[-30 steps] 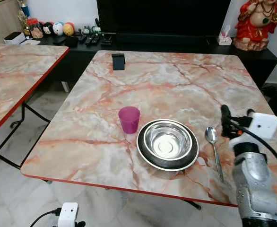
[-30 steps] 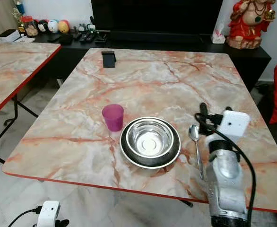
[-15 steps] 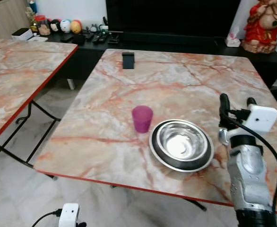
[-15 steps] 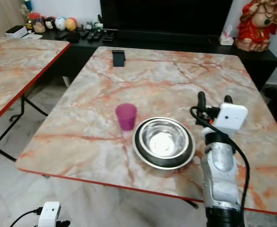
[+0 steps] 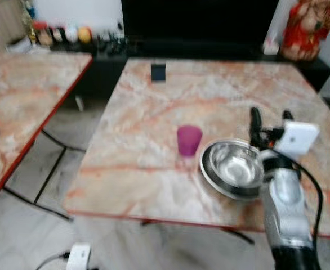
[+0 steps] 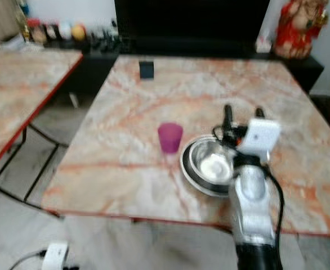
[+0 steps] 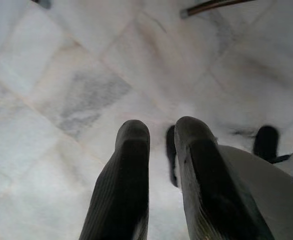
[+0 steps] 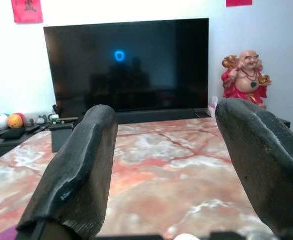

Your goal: Setting the table

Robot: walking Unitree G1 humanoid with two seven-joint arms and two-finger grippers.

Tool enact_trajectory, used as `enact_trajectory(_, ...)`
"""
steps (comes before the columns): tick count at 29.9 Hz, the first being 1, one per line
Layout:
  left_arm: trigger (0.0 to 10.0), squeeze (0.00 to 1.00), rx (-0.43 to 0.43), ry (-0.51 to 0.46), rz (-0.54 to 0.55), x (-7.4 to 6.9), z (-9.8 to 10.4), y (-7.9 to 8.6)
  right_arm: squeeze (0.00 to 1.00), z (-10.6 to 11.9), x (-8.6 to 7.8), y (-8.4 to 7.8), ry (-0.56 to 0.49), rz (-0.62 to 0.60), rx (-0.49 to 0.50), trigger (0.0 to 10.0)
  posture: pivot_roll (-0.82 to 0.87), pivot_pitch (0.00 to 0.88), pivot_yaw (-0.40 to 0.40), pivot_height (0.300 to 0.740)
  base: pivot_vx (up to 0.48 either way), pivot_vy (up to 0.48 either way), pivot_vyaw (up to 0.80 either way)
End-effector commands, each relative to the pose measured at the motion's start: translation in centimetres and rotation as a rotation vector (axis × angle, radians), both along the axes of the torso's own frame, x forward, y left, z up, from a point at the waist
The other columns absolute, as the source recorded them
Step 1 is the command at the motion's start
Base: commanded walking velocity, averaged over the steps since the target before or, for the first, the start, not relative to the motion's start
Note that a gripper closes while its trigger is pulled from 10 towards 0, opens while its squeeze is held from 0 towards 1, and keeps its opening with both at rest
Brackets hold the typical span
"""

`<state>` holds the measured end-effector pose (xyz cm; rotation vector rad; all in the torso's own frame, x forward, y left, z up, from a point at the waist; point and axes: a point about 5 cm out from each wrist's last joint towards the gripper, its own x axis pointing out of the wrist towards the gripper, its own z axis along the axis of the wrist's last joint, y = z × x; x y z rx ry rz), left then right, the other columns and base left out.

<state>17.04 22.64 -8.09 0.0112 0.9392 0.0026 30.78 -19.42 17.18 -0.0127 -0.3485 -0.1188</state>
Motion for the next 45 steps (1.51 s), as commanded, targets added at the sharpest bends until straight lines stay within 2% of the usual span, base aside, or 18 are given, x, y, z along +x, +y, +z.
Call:
enact_trajectory(1, 10.0, 0.0, -0.011, 0.014, -0.006, -0.4, -0.2, -0.3, 0.0, -0.2, 0.0, -0.2, 0.007, -0.004, 0.001, 10.0, 0.0, 0.0, 0.014, 0.74, 0.0, 0.349, 0.0)
enact_trajectory(21, 10.0, 0.0, -0.009, 0.02, 0.005, -0.7, -0.4, -0.3, 0.0, 0.2, 0.1, 1.4, -0.015, 0.045, -0.033, 10.0, -0.01, 0.0, 0.017, 0.74, 0.0, 0.343, 0.0)
enact_trajectory(38, 10.0, 0.0, -0.008, -0.005, 0.039, 0.1, 0.0, 0.0, 0.0, 2.2, 1.4, 2.0, -0.058, 0.069, -0.059, 10.0, 0.0, 0.0, 0.018, 0.74, 0.0, 0.344, 0.0)
enact_trajectory(45, 10.0, 0.0, -0.009, -0.009, 0.043, 0.2, 0.1, 0.0, 0.0, 2.3, 1.5, 2.3, -0.061, 0.068, -0.079, 10.0, 0.01, 0.0, 0.018, 0.74, 0.0, 0.344, 0.11)
